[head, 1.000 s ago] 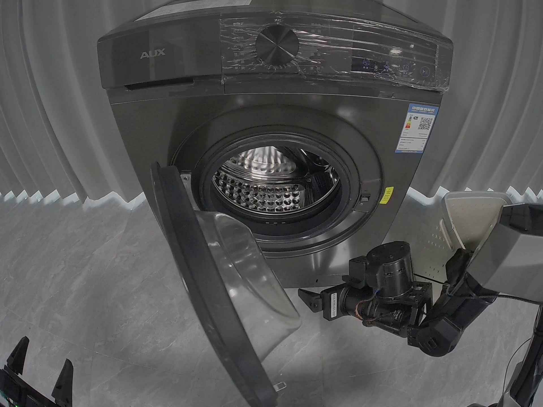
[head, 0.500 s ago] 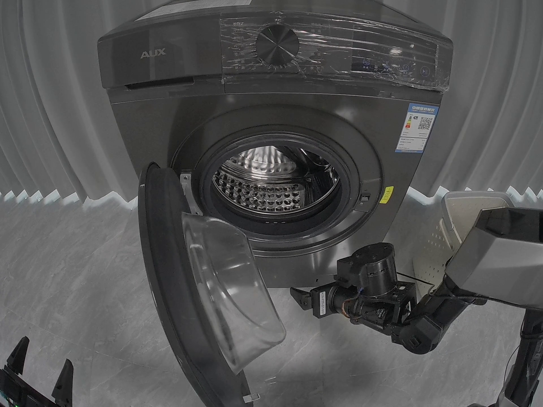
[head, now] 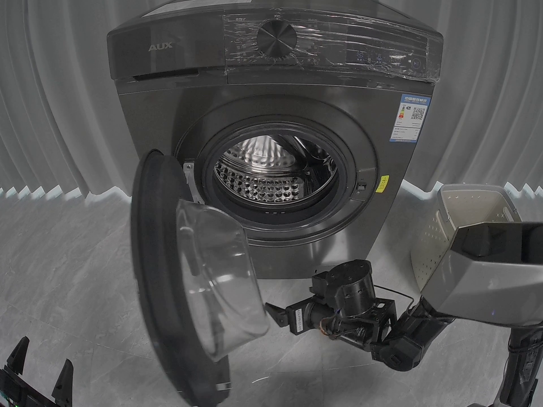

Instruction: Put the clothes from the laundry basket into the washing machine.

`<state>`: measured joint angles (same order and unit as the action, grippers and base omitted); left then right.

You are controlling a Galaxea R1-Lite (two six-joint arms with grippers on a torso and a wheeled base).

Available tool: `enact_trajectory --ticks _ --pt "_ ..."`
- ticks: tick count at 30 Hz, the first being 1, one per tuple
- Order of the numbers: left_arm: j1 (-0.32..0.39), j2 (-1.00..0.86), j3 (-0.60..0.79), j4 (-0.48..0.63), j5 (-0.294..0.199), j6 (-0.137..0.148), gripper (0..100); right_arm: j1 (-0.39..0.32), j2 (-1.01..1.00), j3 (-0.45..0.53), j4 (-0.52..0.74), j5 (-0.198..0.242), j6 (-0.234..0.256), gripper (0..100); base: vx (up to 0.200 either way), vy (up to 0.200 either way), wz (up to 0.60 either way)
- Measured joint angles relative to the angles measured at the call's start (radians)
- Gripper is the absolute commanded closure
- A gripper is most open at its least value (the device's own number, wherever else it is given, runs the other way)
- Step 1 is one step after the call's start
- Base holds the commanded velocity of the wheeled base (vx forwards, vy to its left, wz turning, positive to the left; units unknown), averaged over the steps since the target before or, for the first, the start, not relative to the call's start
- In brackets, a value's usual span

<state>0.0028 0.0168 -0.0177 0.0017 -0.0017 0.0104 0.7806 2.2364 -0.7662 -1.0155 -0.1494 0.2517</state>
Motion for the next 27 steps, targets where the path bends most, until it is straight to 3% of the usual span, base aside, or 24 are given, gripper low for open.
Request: enact_trajectory --ticks 7,27 --pt "0.0 0.0 0.0 0.0 0.0 0.0 0 0.032 0.003 -0.006 -0.041 0.012 0.005 0 0.0 0.0 0.0" --pt "0.0 0.0 0.0 0.0 0.0 0.0 0 -0.007 0.01 0.007 -0.083 0.003 0.001 0 0.0 0.0 0.0"
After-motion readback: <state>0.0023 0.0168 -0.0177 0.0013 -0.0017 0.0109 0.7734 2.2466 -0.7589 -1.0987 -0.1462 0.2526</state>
